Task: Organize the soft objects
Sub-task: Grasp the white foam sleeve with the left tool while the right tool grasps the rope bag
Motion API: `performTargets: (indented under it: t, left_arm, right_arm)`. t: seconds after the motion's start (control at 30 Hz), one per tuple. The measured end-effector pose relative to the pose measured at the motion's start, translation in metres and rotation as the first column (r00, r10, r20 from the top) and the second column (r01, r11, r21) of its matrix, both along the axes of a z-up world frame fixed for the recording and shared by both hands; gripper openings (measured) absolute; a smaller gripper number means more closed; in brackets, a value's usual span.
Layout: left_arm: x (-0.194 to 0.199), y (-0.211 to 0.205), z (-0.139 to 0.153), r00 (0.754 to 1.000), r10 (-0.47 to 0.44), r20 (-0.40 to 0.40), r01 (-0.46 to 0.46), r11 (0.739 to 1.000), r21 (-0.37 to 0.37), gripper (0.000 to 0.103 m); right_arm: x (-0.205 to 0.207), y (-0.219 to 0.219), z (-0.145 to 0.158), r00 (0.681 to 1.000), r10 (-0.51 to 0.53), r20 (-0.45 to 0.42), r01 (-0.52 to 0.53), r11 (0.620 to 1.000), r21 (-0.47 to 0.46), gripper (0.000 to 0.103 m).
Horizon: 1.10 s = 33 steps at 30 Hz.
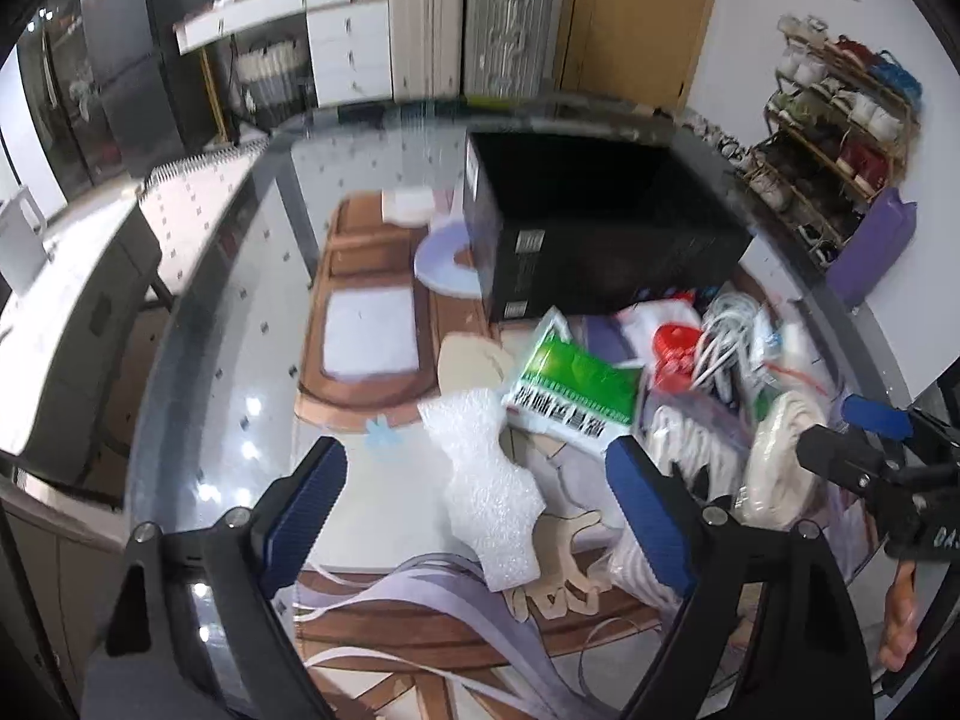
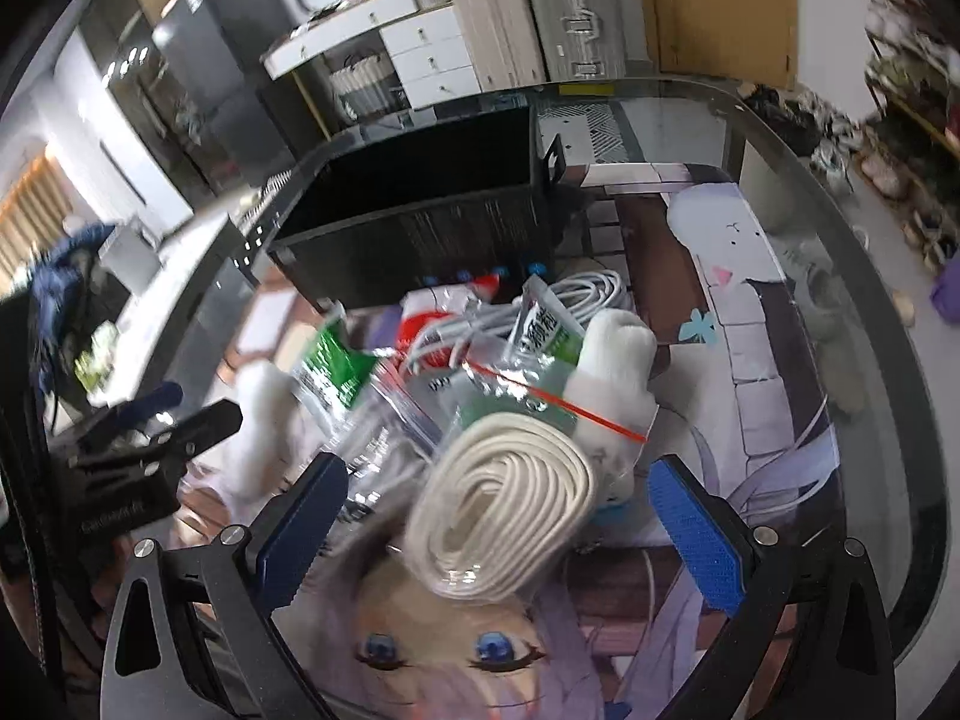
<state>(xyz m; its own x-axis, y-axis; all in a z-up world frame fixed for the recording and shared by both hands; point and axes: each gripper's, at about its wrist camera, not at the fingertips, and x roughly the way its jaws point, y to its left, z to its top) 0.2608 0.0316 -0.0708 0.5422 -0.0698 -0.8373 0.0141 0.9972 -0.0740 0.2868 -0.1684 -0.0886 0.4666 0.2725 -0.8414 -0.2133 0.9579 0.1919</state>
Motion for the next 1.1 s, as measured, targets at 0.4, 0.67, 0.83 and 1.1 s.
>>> performTargets:
  t: [0.4, 0.67, 0.83, 1.1]
  left_arm:
    - [0.012, -0.01, -0.03, 0.997, -0.045, -0.058, 0.047, 0.998, 0.046, 0.071]
    - [0.0, -0.014, -0.031, 0.985, -0.147, -0.089, 0.149, 0.989, 0.017, 0.04]
    - [-0.01, -0.013, -0.025, 0.983, -0.166, -0.084, 0.166, 0.986, -0.01, 0.04]
    - [-0.018, -0.013, -0.007, 0.985, -0.173, -0.021, 0.173, 0.985, 0.002, 0.04]
  right_arm:
    - [0.004, 0.011, -0.028, 0.996, 0.081, -0.028, -0.082, 0.995, -0.061, 0.078]
    - [0.003, -0.003, -0.029, 0.991, 0.113, -0.065, -0.114, 0.993, -0.007, 0.047]
    - [-0.005, -0.003, -0.016, 0.988, 0.155, -0.03, -0.155, 0.988, -0.002, 0.028]
    - [-0.013, 0.002, -0.002, 0.979, 0.203, 0.004, -0.203, 0.979, 0.003, 0.017]
